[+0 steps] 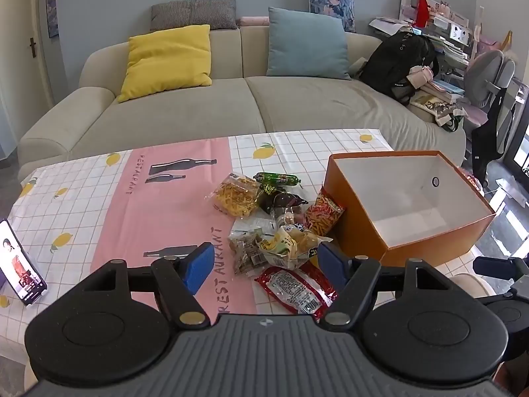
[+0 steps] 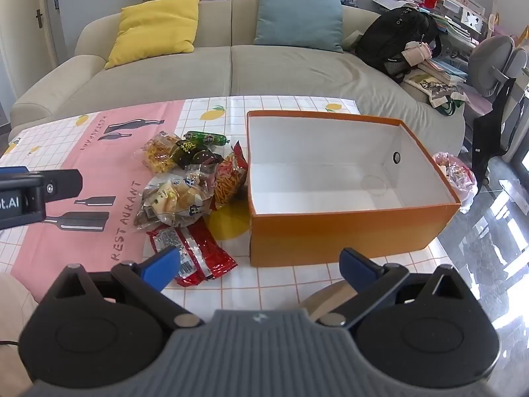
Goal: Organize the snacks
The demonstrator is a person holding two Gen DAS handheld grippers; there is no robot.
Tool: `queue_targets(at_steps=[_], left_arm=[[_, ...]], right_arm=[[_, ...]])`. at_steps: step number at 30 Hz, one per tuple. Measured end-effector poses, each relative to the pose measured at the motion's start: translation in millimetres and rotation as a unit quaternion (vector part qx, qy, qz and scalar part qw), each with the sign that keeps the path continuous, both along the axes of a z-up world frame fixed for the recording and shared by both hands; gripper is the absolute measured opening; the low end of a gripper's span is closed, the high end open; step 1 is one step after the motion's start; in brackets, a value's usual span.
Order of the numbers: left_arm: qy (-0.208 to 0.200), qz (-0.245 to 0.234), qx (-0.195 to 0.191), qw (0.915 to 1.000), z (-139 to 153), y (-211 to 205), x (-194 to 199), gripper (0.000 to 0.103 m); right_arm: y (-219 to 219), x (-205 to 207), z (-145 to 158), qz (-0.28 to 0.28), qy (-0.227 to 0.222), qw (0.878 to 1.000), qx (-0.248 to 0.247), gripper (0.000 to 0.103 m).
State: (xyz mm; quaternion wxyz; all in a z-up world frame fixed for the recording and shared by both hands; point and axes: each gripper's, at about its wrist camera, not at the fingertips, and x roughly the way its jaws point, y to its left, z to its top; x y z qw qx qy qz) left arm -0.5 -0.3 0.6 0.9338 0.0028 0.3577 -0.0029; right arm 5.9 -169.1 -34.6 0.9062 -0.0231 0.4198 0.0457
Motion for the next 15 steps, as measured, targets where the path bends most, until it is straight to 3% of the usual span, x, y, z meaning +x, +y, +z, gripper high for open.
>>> queue_targets(at_steps=[15], left_arm=[[0.006,-0.001,-0.002,1.0000,-4.9,-2.3,-0.6,0.084]], right_arm=[[-0.5,-0.6,1.4,0.000,-0.001,1.000,0.003,0.100]])
